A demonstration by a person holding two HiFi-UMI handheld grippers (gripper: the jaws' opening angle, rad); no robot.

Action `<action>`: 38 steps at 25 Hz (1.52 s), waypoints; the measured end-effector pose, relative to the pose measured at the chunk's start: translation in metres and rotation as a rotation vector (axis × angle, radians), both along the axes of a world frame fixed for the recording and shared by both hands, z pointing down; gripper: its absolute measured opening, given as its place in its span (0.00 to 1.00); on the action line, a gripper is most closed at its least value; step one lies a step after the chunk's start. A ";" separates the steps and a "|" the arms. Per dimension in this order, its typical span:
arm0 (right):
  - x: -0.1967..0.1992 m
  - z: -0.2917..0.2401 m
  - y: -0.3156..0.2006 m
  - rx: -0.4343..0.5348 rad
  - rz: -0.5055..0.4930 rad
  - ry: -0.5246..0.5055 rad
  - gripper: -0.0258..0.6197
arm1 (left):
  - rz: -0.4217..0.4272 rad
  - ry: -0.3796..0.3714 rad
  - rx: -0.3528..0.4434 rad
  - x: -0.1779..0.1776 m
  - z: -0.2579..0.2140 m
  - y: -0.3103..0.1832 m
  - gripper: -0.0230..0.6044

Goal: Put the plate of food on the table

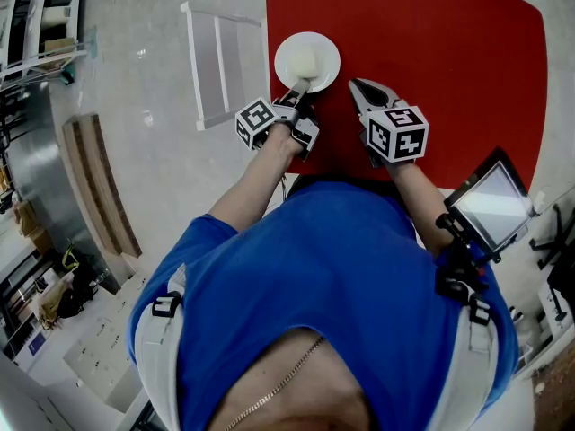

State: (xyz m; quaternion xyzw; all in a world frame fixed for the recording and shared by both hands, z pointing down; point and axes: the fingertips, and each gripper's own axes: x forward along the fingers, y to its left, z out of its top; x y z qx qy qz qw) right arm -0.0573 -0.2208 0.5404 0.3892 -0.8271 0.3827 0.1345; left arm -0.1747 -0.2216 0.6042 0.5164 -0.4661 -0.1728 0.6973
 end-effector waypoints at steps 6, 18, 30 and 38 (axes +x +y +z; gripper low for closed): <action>0.001 0.001 0.001 0.001 0.000 -0.004 0.04 | 0.060 -0.039 -0.007 0.006 0.003 0.007 0.14; -0.002 0.004 0.006 0.001 -0.011 -0.015 0.04 | 0.156 -0.068 -0.005 0.014 0.001 0.019 0.28; -0.010 0.000 0.003 0.002 -0.028 -0.024 0.04 | 0.314 -0.122 -0.036 0.020 -0.001 0.035 0.30; -0.009 0.003 0.006 -0.002 -0.030 -0.032 0.04 | 0.388 -0.108 -0.062 0.028 -0.001 0.053 0.31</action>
